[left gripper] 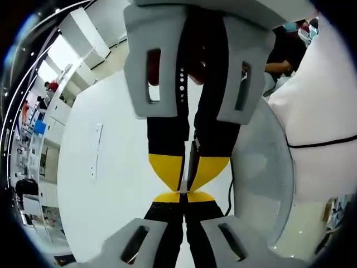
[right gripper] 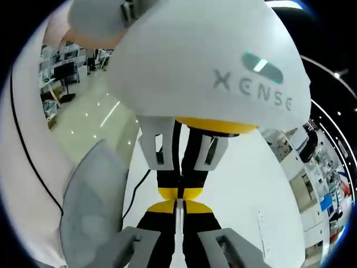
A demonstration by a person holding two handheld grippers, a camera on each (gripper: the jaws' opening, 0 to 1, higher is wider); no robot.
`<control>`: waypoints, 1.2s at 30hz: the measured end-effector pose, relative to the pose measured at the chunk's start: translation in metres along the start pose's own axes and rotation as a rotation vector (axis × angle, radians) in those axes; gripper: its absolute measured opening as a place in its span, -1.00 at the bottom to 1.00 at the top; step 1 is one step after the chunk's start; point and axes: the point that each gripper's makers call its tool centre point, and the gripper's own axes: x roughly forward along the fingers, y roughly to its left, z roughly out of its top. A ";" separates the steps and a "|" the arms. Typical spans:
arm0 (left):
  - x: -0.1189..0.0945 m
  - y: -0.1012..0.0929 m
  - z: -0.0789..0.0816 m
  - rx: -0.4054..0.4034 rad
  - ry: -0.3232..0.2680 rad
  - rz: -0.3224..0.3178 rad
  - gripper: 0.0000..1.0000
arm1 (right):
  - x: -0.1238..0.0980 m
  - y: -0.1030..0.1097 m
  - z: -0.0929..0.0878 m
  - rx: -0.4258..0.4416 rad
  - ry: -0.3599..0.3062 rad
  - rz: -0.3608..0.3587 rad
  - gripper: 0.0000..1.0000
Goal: Arrange the food packaging bags into a neat stack by flattening each bag and aligning their edges.
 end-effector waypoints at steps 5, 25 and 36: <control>0.001 0.000 0.000 0.005 0.001 0.002 -1.00 | 0.001 0.001 0.000 -0.004 0.008 0.001 -1.00; 0.001 -0.003 -0.003 0.023 0.016 0.003 -1.00 | -0.001 0.003 -0.003 -0.015 0.022 -0.002 -1.00; 0.000 -0.009 0.000 0.014 0.005 -0.001 -1.00 | -0.002 0.004 -0.004 -0.002 0.018 -0.002 -1.00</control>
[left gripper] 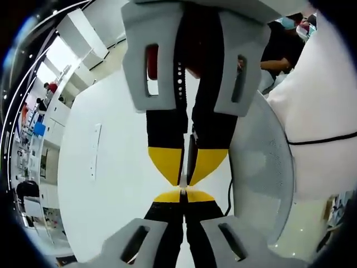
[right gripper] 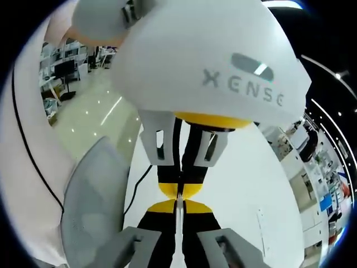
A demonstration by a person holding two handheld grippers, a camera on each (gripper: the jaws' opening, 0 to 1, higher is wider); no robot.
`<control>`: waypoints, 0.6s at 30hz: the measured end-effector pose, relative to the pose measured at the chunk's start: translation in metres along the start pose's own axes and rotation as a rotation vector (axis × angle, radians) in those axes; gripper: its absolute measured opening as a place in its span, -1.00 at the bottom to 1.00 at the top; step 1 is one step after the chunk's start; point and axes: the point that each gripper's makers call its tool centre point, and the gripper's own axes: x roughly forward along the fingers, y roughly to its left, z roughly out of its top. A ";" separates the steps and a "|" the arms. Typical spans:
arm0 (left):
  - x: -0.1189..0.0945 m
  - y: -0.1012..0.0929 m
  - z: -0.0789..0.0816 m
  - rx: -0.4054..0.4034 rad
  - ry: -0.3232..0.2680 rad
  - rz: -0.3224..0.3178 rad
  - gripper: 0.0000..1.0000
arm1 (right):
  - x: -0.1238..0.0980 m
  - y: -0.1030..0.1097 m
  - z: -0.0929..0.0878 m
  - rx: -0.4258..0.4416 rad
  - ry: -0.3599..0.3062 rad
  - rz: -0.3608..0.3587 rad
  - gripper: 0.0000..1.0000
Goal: Arrange the food packaging bags into a neat stack by flattening each bag and aligning their edges.
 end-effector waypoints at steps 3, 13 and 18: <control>0.000 -0.001 0.000 0.000 0.000 -0.001 -1.00 | 0.000 0.001 0.000 0.003 0.002 0.000 -1.00; 0.000 -0.002 0.000 0.001 -0.002 -0.006 -1.00 | 0.000 0.002 -0.003 0.003 0.013 0.001 -1.00; 0.001 -0.001 -0.006 0.009 0.017 0.000 -1.00 | -0.002 0.001 -0.009 0.004 0.029 -0.003 -1.00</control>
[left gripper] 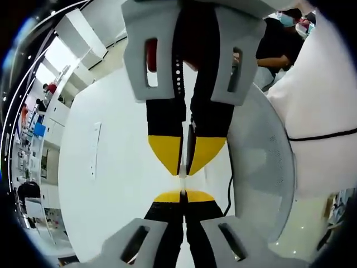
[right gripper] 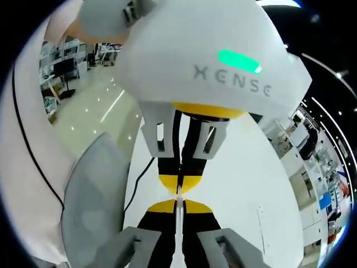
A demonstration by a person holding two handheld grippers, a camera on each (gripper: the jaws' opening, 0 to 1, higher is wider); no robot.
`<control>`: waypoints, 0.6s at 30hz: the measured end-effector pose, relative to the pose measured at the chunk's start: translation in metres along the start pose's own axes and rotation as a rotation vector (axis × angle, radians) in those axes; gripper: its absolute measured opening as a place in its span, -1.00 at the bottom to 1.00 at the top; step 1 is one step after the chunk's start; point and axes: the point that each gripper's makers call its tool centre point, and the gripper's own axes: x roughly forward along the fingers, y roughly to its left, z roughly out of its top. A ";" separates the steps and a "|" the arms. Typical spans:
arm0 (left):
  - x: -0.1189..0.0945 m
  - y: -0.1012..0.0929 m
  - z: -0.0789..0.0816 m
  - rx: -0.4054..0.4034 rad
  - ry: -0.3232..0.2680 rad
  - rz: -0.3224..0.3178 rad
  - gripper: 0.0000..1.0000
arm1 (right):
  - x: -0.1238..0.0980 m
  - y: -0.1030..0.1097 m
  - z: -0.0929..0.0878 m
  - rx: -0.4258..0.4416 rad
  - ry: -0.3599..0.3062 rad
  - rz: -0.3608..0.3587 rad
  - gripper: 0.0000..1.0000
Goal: Arrange the food packaging bags into a neat stack by flattening each bag and aligning their edges.
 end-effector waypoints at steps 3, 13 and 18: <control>0.000 0.000 -0.002 -0.003 0.003 0.001 -1.00 | -0.002 -0.001 -0.004 0.005 0.006 -0.001 -1.00; 0.000 0.001 -0.005 -0.005 0.001 0.000 -1.00 | -0.005 0.001 -0.010 0.014 0.012 -0.002 -1.00; 0.000 0.000 -0.003 -0.002 -0.004 0.001 -1.00 | -0.006 0.001 -0.012 0.016 0.015 -0.001 -1.00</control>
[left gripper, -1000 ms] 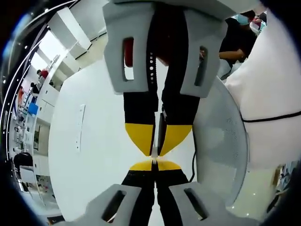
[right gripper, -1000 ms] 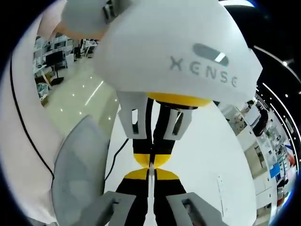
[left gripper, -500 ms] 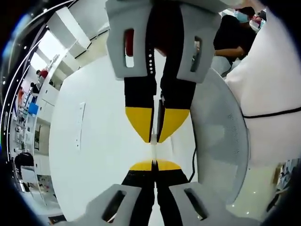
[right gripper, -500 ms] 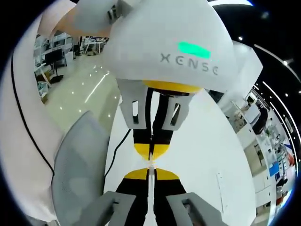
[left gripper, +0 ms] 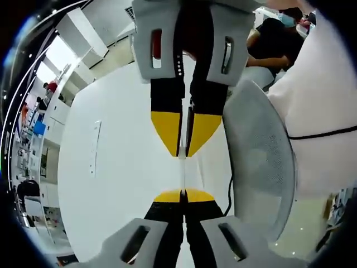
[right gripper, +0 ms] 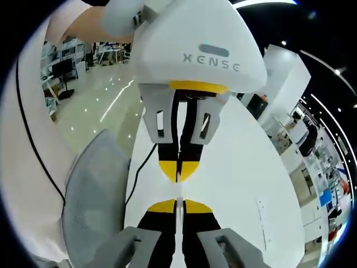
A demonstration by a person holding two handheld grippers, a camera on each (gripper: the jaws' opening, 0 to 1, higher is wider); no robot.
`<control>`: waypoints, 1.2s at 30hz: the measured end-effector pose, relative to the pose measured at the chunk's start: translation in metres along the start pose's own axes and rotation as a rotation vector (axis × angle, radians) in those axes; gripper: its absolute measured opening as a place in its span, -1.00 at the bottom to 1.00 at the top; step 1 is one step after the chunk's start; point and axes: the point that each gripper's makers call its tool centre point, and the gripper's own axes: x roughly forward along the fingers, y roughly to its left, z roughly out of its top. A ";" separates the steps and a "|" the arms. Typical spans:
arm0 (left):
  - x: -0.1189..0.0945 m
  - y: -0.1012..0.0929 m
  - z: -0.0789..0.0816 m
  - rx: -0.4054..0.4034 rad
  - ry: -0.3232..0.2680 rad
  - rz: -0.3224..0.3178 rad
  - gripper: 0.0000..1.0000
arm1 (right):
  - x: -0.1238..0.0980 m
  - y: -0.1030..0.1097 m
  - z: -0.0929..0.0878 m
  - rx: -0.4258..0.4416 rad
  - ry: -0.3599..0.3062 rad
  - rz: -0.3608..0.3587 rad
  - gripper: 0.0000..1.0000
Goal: Arrange the food packaging bags into a neat stack by flattening each bag and aligning their edges.
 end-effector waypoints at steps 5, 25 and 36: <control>0.001 0.000 0.001 0.000 -0.004 0.000 -1.00 | -0.002 0.001 -0.003 0.000 0.005 -0.003 -1.00; 0.001 0.000 -0.005 -0.012 -0.005 0.006 -1.00 | -0.014 -0.001 -0.025 0.027 0.037 -0.015 -1.00; -0.002 -0.003 -0.001 -0.021 -0.017 0.005 -1.00 | -0.020 -0.004 -0.034 0.027 0.057 -0.021 -1.00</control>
